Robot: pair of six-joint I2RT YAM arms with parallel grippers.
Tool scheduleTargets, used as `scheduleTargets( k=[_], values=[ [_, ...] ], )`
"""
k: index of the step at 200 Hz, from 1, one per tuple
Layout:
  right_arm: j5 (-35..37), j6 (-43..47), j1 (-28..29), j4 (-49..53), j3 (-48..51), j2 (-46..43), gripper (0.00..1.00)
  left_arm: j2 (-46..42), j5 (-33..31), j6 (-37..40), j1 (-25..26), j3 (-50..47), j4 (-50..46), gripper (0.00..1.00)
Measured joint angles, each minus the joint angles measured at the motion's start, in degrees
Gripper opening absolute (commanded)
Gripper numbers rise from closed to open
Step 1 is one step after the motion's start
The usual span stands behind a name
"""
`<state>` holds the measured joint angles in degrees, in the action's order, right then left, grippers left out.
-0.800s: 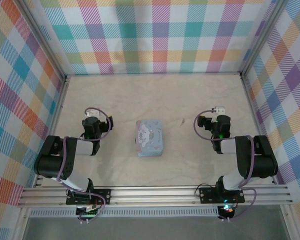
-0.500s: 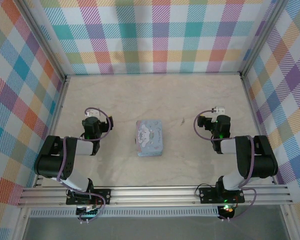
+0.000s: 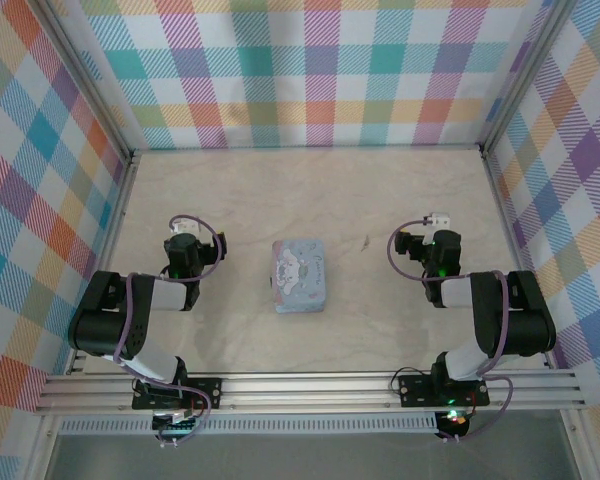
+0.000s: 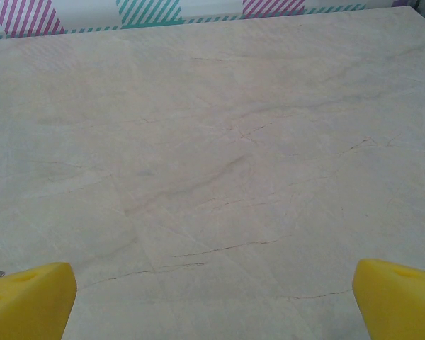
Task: Unlock a padlock with a key
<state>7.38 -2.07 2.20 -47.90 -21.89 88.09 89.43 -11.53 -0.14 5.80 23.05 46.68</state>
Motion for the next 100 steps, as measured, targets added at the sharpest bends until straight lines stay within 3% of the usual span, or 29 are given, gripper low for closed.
scheduleTargets(
  k=[22,55,100],
  values=[
    [0.0,0.0,0.0,1.9,-0.5,-0.5,1.0,0.0,0.5,0.1,0.0,0.2,-0.7,1.0],
    [0.5,0.0,0.0,13.4,-5.7,-7.3,1.0,-2.1,1.2,0.6,0.0,6.6,-12.5,1.0],
    [-0.6,-5.8,0.0,23.9,-10.1,-17.3,1.0,-12.1,0.8,-2.5,-0.1,11.2,-21.8,1.0]
  ],
)
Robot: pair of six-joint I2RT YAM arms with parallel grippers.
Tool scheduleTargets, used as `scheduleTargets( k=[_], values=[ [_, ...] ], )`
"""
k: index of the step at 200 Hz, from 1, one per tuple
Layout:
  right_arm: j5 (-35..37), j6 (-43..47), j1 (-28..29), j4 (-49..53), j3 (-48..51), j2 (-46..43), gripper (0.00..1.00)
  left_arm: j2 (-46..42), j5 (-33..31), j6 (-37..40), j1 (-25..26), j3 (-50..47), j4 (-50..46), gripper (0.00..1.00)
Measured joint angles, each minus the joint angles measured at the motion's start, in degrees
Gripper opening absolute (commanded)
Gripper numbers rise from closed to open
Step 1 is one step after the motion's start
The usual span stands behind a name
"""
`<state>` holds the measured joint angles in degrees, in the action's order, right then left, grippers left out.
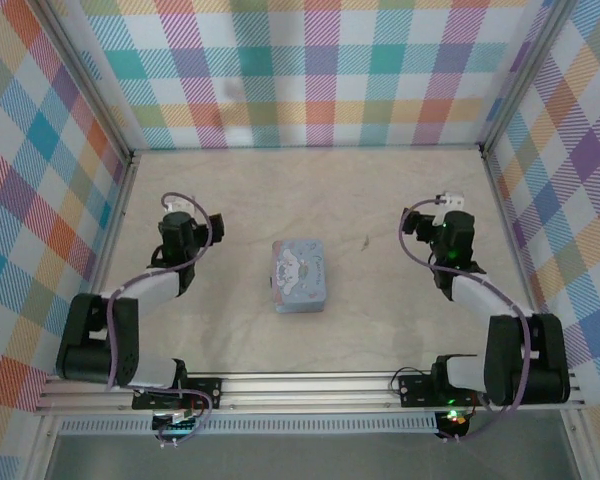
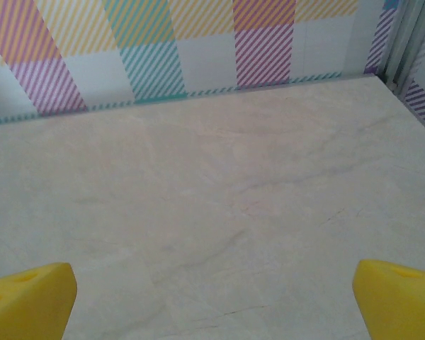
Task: Unlock a padlock with a key
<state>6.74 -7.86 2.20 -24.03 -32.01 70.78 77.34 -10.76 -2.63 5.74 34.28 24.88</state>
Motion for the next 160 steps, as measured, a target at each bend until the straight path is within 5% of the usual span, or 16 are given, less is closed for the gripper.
scheduleTargets(
  k=[32,83,160],
  values=[
    [-2.6,-13.0,-0.5,16.0,-7.0,-4.1,0.98,-3.6,6.1,-9.7,-1.9,7.0,-9.3,1.0],
    [-21.4,-20.9,0.3,27.7,-9.3,-6.9,0.93,3.5,25.2,-16.2,-2.3,17.8,-18.3,0.94],
    [-30.0,-27.0,21.7,39.5,-6.0,-11.8,0.88,20.9,37.4,-10.3,8.4,35.7,-39.2,0.86]
  ],
)
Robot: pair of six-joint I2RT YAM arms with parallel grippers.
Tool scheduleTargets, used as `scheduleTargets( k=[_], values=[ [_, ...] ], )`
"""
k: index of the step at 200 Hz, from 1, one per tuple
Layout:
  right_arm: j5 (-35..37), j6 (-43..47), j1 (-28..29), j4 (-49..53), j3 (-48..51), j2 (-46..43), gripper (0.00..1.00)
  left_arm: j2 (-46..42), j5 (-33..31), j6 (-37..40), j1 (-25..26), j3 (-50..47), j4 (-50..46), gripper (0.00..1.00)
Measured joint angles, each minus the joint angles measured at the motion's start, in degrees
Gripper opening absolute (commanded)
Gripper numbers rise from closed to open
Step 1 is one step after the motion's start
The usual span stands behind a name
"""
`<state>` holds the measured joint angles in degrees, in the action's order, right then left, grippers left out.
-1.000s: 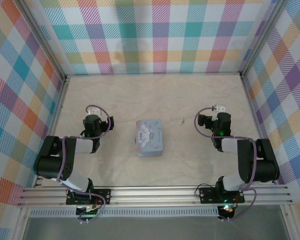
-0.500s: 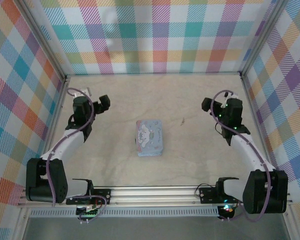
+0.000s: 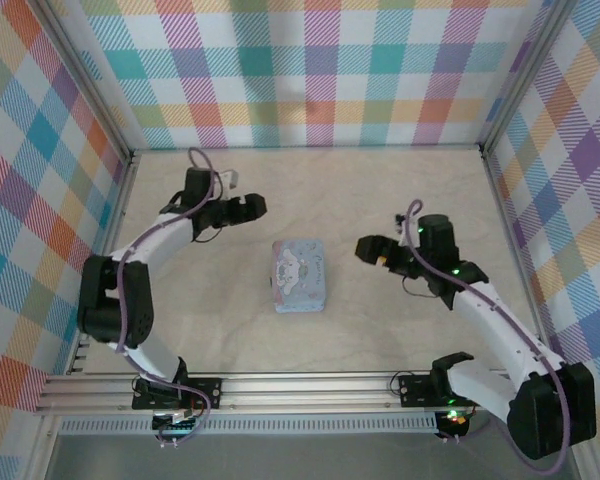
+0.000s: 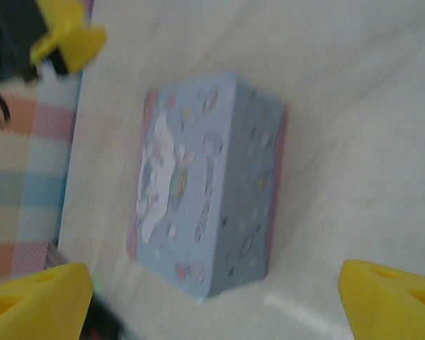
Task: Unlock a padlock with a key
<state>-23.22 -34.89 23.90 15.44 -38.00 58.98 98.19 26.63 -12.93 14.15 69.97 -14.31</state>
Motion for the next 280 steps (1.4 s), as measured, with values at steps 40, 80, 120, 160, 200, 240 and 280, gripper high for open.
scheduleTargets(
  k=[40,80,120,160,200,240,280],
  values=[
    [-1.5,-2.2,11.2,0.5,1.7,4.8,0.83,8.0,1.0,5.0,5.6,9.2,-9.0,0.83],
    [-3.4,-0.9,19.1,-0.2,1.5,14.5,0.77,15.4,2.4,8.7,8.4,17.8,-17.4,0.76],
    [-6.4,1.2,23.1,-1.6,-1.3,22.4,0.71,18.2,3.2,11.1,9.8,21.0,-22.5,0.72],
    [-7.1,1.2,23.7,-5.6,-3.4,24.1,0.71,18.3,4.4,11.8,10.1,21.0,-24.7,0.66],
    [-1.1,0.1,23.4,-6.2,-5.2,24.5,0.71,18.3,4.4,12.3,10.1,20.7,-24.6,0.62],
    [5.4,-3.1,21.4,-6.8,-5.3,24.4,0.71,16.8,4.3,12.1,8.9,17.6,-21.7,0.6],
    [10.4,-5.1,18.3,-9.8,-5.3,24.5,0.71,12.1,3.8,10.1,6.8,11.1,-19.4,0.59]
  ],
)
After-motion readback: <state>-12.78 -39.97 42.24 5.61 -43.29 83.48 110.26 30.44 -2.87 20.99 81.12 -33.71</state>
